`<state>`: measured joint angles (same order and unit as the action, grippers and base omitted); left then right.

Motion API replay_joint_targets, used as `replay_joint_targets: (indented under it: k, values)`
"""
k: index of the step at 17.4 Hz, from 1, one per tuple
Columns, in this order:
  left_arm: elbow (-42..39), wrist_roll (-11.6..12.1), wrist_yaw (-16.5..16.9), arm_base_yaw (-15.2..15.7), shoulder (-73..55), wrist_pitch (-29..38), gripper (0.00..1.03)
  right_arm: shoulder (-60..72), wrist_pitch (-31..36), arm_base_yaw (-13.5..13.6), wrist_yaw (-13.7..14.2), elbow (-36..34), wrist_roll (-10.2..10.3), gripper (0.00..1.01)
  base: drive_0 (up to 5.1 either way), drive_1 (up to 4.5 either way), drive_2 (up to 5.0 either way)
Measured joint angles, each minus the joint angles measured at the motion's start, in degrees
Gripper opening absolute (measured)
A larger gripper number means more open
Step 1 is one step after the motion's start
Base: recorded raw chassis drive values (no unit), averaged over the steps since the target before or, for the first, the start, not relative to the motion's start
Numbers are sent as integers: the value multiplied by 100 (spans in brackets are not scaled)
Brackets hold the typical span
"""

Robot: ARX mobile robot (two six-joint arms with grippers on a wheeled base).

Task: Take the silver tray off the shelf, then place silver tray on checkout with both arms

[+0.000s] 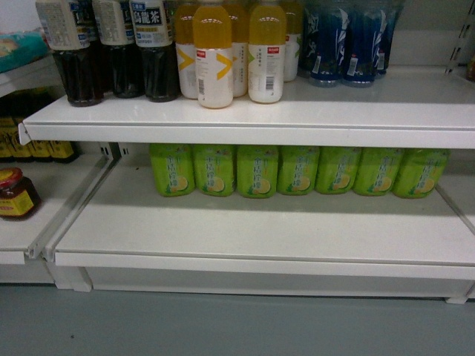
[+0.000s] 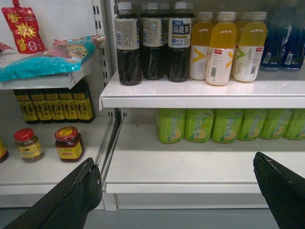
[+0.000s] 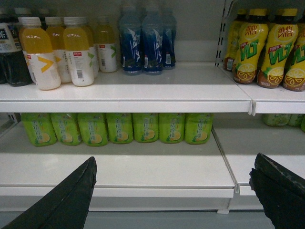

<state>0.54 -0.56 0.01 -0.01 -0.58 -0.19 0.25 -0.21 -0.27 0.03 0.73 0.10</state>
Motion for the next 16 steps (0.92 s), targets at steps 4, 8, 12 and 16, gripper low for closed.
replay_joint_targets:
  k: [4, 8, 12, 16]
  values:
    - [0, 0, 0, 0, 0, 0, 98, -2, 0, 0, 0, 0, 0, 98, 0, 0, 0]
    - [0, 0, 0, 0, 0, 0, 98, 0, 0, 0, 0, 0, 0, 98, 0, 0, 0]
    - [0, 0, 0, 0, 0, 0, 98, -2, 0, 0, 0, 0, 0, 98, 0, 0, 0]
    - [0, 0, 0, 0, 0, 0, 98, -2, 0, 0, 0, 0, 0, 98, 0, 0, 0]
